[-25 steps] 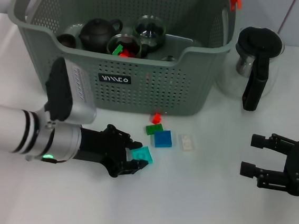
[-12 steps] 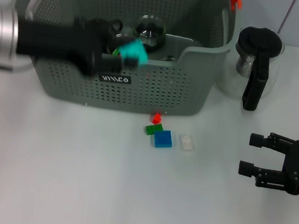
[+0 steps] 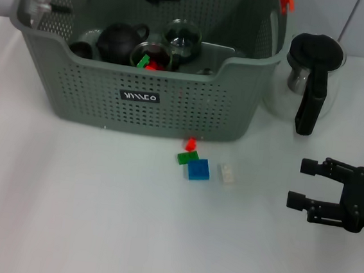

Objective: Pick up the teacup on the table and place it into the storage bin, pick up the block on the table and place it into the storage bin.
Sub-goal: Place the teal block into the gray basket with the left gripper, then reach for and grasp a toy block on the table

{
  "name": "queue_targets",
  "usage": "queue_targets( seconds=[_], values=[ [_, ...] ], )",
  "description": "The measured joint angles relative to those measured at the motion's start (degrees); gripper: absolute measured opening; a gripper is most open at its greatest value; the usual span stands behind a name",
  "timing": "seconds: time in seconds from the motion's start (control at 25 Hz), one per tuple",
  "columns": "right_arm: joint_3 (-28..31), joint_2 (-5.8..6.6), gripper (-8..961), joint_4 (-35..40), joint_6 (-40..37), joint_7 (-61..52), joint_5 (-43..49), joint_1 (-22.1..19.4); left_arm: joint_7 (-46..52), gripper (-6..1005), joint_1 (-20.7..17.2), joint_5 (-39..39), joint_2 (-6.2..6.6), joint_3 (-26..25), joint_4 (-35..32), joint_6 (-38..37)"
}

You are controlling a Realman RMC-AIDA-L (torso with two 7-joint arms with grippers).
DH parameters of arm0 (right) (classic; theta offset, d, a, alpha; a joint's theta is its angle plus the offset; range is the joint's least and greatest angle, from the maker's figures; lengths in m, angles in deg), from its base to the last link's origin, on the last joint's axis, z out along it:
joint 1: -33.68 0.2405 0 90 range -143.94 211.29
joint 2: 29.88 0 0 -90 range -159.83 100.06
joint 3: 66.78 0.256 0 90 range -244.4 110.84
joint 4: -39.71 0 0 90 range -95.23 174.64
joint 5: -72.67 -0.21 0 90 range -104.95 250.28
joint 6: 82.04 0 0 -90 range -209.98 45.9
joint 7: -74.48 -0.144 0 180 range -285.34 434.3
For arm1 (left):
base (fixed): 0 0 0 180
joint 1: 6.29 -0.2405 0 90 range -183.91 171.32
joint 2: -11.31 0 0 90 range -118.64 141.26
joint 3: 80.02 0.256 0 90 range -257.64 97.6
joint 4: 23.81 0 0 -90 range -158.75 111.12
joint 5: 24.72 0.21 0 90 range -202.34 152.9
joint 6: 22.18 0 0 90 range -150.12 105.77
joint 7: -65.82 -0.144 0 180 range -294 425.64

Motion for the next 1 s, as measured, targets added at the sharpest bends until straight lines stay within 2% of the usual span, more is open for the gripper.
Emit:
queue_targets(
  seconds=[0.12, 0.24, 0.32, 0.4, 0.52, 0.6, 0.68, 0.76, 0.84, 0.88, 0.92, 1.0],
  values=[
    [0.0, -0.01, 910, -0.17, 0.08, 0.0, 0.0, 0.12, 0.71, 397, 1.55, 7.03, -1.8, 5.99, -5.6, 12.39],
    [0.0, -0.03, 910, -0.2, 0.12, 0.0, -0.01, 0.14, 3.48, 398, 2.99, 13.21, -3.21, 8.28, -8.87, 18.35],
    [0.0, -0.03, 910, -0.24, 0.13, 0.0, -0.03, 0.14, 6.34, 399, 3.91, 16.33, -3.68, 8.43, -9.9, 19.48],
    [0.0, -0.03, 910, -0.28, 0.13, 0.0, -0.07, 0.14, 8.45, 401, 4.37, 17.32, -3.59, 8.31, -10.29, 19.5],
    [0.0, -0.14, 911, -0.32, 0.2, 0.01, -0.09, 0.14, 9.48, 409, 4.21, 16.88, -3.5, 7.45, -10.09, 19.49],
    [0.0, -0.21, 911, -0.32, 0.29, 0.03, -0.1, 0.14, 9.49, 414, 3.36, 16.13, -3.91, 6.69, -8.65, 19.34],
    [0.0, -0.25, 911, -0.32, 0.34, 0.04, -0.12, 0.13, 9.22, 458, 1.5, 14.39, -4.44, 6.33, -5.69, 18.95],
    [0.0, -0.3, 911, -0.32, 0.34, 0.05, -0.12, 0.07, 8.49, 502, -2.24, 10.19, -4.81, 6.97, -0.72, 17.58],
    [0.08, -0.31, 911, -0.32, 0.34, 0.05, -0.12, -0.03, 6.7, 547, -7.06, 3.5, -4.73, 8.15, 4.57, 14.42],
    [0.24, -0.31, 911, -0.3, 0.34, 0.06, -0.12, -0.08, 2.6, 569, -11.65, -3.43, -4.6, 7.89, 8.68, 9.84],
    [0.39, -0.35, 911, -0.28, 0.36, 0.06, -0.09, -0.11, 2.6, 591, -11.65, -3.43, -4.6, 7.89, 8.68, 9.84],
    [0.61, -0.38, 911, -0.26, 0.39, 0.07, 0.06, -0.14, -2.88, 635, -15.74, -9.4, -4.61, 6.76, 10.93, 4.93]
  ],
)
